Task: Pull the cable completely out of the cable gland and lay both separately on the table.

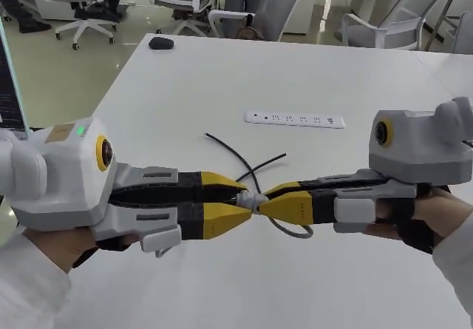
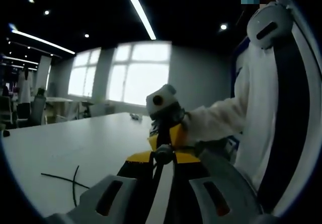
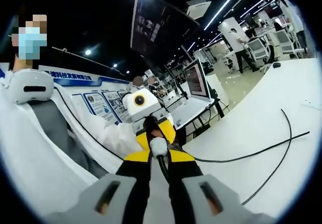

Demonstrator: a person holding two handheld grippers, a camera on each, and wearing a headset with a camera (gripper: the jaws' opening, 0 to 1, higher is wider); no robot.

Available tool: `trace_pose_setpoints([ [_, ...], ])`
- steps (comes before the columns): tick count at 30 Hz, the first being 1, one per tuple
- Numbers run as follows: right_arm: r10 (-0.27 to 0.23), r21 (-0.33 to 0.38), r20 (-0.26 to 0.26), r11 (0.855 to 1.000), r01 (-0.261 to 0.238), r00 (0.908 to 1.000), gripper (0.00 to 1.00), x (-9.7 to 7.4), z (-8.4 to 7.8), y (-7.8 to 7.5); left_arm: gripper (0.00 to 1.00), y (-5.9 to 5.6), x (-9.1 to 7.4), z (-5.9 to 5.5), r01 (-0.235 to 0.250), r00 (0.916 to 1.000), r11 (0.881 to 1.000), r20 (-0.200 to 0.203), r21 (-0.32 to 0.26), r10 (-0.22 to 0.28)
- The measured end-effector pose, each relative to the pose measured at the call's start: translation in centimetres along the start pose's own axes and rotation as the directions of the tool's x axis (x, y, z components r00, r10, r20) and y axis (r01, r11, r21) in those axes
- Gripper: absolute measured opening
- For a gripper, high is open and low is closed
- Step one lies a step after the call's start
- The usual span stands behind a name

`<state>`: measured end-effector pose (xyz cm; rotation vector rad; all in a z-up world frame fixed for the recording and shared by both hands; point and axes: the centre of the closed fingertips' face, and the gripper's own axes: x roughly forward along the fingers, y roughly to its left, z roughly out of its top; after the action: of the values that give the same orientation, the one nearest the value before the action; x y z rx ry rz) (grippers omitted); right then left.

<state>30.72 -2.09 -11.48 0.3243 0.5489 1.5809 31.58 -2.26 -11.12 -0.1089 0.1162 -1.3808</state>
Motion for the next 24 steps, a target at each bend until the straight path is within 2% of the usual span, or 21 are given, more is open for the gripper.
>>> trace_pose_setpoints([
  [2, -0.029, -0.070, -0.022, 0.997, 0.028, 0.9993, 0.09, -0.1, 0.1, 0.0, 0.14, 0.0, 0.0, -0.1, 0.000, 1.0000, 0.999, -0.003, -0.048, -0.001],
  [5, -0.056, -0.102, -0.052, 0.994, 0.051, 0.9971, 0.08, -0.1, 0.2, 0.2, 0.14, -0.1, 0.0, 0.0, 0.003, 1.0000, 0.999, 0.002, -0.052, -0.003],
  [7, -0.038, -0.057, -0.075, 0.998, 0.034, 0.9965, 0.08, -0.2, 0.1, 0.5, 0.14, -0.4, 0.1, 0.1, 0.016, 0.9999, 0.999, 0.004, -0.051, -0.015],
  [10, -0.064, -0.084, -0.115, 0.995, 0.054, 0.9914, 0.08, -0.3, -0.3, 0.4, 0.14, -0.6, 0.4, -0.1, 0.010, 0.9997, 0.999, -0.024, -0.050, -0.011],
  [12, -0.064, -0.072, -0.137, 0.996, 0.055, 0.9885, 0.08, -0.4, -0.2, 0.6, 0.14, -0.8, 0.4, 0.0, 0.015, 0.9997, 0.998, -0.017, -0.068, -0.016],
  [13, -0.029, -0.023, -0.162, 0.999, 0.026, 0.9864, 0.08, -0.5, -0.5, 1.3, 0.14, -1.3, 0.4, 0.2, 0.046, 0.9989, 0.997, -0.004, -0.068, -0.047],
  [14, -0.013, 0.020, -0.172, 1.000, 0.016, 0.9849, 0.08, -0.5, -0.5, 1.5, 0.15, -1.5, 0.3, 0.3, 0.052, 0.9986, 0.996, -0.003, -0.065, -0.053],
  [16, -0.020, 0.032, -0.161, 0.999, 0.026, 0.9867, 0.08, -0.8, 0.1, 0.8, 0.16, -1.2, 0.5, 0.7, 0.010, 0.9999, 1.000, 0.013, -0.004, -0.010],
  [17, -0.006, 0.053, -0.178, 0.998, 0.015, 0.9841, 0.08, -0.9, 0.0, 0.8, 0.16, -1.4, 0.6, 0.6, 0.014, 0.9998, 1.000, 0.013, 0.000, -0.014],
  [18, 0.005, 0.073, -0.191, 0.997, 0.009, 0.9816, 0.08, -1.0, 0.0, 0.7, 0.16, -1.3, 0.7, 0.8, 0.008, 0.9997, 0.999, 0.022, 0.053, -0.009],
  [19, 0.010, 0.080, -0.196, 0.997, 0.006, 0.9806, 0.08, -1.0, 0.0, 0.7, 0.17, -1.3, 0.8, 0.9, 0.009, 0.9995, 0.997, 0.031, 0.071, -0.011],
  [20, 0.033, 0.119, -0.204, 0.993, -0.009, 0.9783, 0.08, -1.0, 0.1, 0.9, 0.17, -1.7, 0.8, 1.2, 0.018, 0.9989, 0.992, 0.042, 0.123, -0.023],
  [24, 0.076, 0.181, -0.223, 0.983, -0.036, 0.9717, 0.08, -1.1, 0.2, 1.0, 0.17, -1.8, 0.7, 1.3, 0.026, 0.9989, 0.992, 0.035, 0.125, -0.031],
])
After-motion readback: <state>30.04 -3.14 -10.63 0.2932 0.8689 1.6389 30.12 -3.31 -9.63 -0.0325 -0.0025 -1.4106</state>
